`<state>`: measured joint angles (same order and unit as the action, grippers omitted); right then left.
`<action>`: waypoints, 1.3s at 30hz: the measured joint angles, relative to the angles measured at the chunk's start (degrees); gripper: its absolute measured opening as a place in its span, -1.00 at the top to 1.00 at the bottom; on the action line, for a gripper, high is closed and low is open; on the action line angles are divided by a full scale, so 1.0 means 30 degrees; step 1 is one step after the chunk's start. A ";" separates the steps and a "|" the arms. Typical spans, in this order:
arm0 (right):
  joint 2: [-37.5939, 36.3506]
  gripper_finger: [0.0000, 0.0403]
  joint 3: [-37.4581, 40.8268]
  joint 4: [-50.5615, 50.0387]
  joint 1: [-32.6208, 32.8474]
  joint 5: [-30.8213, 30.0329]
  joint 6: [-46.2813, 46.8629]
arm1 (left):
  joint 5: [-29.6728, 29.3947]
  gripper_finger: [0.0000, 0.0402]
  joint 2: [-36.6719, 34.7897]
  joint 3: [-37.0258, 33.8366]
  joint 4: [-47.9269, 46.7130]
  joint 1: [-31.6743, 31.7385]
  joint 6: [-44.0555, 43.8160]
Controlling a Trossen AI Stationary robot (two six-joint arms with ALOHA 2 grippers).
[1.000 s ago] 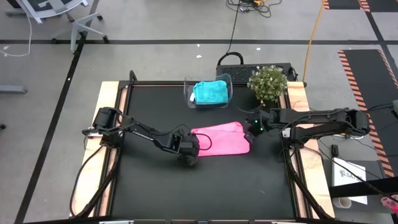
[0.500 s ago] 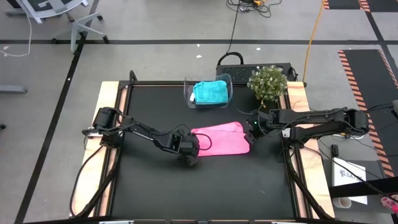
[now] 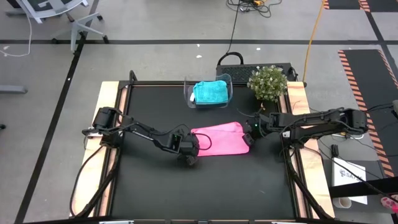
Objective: Fold microfiber towels
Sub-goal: Fold the pink microfiber cloth
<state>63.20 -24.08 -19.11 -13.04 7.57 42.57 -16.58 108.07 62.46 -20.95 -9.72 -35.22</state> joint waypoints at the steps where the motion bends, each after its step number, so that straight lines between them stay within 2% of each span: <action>1: 0.0000 0.51 0.0000 0.0173 0.0000 0.0000 -0.0006 | 0.0001 0.69 0.0000 0.0000 -0.0007 -0.0006 0.0000; 5: 0.0000 0.87 0.0000 0.0866 0.0000 -0.0003 -0.0236 | 0.0012 0.69 -0.0076 0.0000 -0.0083 -0.0007 0.0071; 7: 0.0000 0.96 0.0000 0.1401 0.0000 0.0000 -0.0386 | 0.0081 0.69 -0.0138 0.0000 -0.0145 0.0000 0.0066; 12: -0.0008 0.94 -0.0003 0.2771 0.0000 0.0000 -0.0299 | 0.0459 0.69 -0.0138 0.0000 -0.0138 0.0000 0.0138; 22: -0.0080 0.99 -0.1218 0.2708 0.0000 -0.0015 -0.0941 | 0.0502 0.69 -0.0138 0.0000 -0.0158 0.0174 0.0061; 28: -0.0087 0.99 -0.1574 0.2677 -0.0044 -0.0711 -0.1582 | -0.0504 0.69 -0.1487 0.0028 -0.1489 0.1014 -0.1853; 33: -0.0095 1.00 -0.1574 0.2424 -0.0175 -0.1046 -0.1868 | -0.0511 0.69 -0.2634 0.0015 -0.2166 0.2251 -0.3234; 35: -0.0087 1.00 -0.1574 0.2335 -0.0175 -0.1046 -0.1909 | 0.0121 0.69 -0.2900 0.0022 -0.1755 0.2975 -0.3980; 39: -0.0089 1.00 -0.1566 0.2231 -0.0169 -0.1020 -0.1909 | 0.2892 0.69 -0.2929 0.0000 -0.1382 0.4449 -0.3957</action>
<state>62.93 -28.77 -12.41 -13.54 4.51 36.84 -7.91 99.29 62.46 -25.10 3.63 -47.09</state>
